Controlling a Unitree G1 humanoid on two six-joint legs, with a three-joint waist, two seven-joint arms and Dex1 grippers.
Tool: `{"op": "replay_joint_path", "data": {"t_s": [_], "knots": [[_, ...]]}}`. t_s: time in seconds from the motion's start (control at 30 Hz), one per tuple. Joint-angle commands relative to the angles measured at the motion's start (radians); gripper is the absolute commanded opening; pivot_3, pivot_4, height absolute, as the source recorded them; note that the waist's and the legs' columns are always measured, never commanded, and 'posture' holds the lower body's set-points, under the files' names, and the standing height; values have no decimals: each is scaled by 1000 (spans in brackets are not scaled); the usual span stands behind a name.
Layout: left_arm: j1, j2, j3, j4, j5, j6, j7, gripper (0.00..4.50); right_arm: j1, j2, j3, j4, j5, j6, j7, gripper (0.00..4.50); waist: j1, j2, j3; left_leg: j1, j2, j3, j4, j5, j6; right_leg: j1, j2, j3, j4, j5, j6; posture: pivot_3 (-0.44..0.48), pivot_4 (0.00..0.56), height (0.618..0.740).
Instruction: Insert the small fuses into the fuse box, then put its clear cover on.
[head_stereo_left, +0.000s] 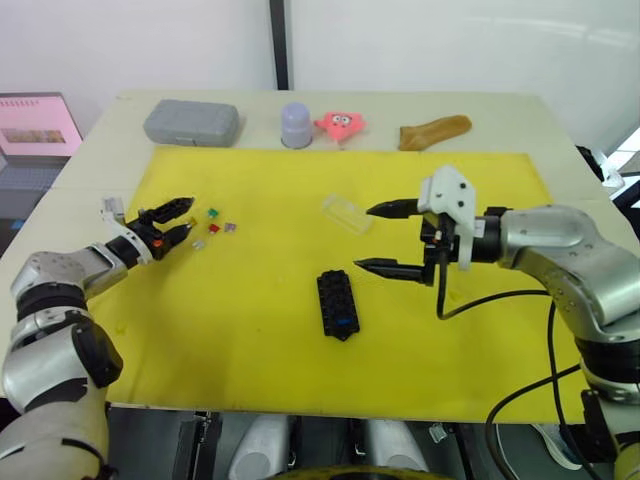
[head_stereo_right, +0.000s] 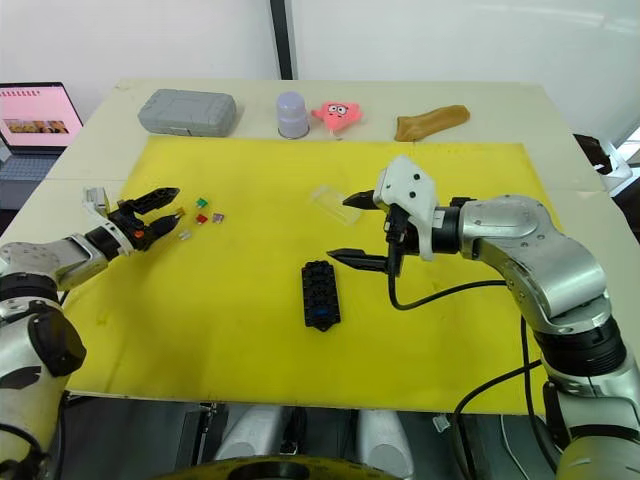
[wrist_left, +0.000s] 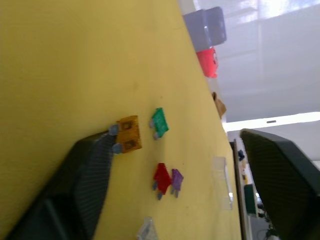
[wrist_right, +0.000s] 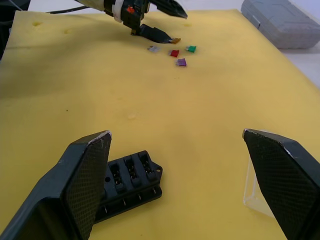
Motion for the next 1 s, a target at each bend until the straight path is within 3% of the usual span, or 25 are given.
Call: {"op": "replay_joint_path", "data": {"t_s": [0.03,0.37,0.47,0.57,0.83,1.0], "knots": [[8,-7,-11,8,23,-12,15,2177,-10,5,-29,-28,12,-9,-8,4500,0,0,0,0,0,0,0,0,0,0,0,0,0,0,0,0,150,740],[11,-27,-6,26,54,-86,65,2177,13,49,-42,-47,47,2,-49,4500,0,0,0,0,0,0,0,0,0,0,0,0,0,0,0,0,150,740],[19,-28,-12,24,60,-95,65,1273,12,58,-45,-50,51,4,-61,4500,0,0,0,0,0,0,0,0,0,0,0,0,0,0,0,0,150,740],[23,-26,-3,31,58,-103,70,32,11,61,-46,-51,60,1,-65,4500,-5,1,-1,0,0,0,0,0,0,0,0,0,0,0,0,0,150,740],[33,33,54,-19,0,-55,57,32,18,53,-63,-65,87,3,-64,4500,-24,2,-1,1,0,0,-1,1,-1,0,0,0,0,0,0,0,150,740],[45,83,110,-301,-139,190,45,32,35,58,-104,-64,126,22,-76,4500,-30,0,-1,-1,1,0,-2,1,-2,-3,1,0,2,0,0,0,150,740]]}}
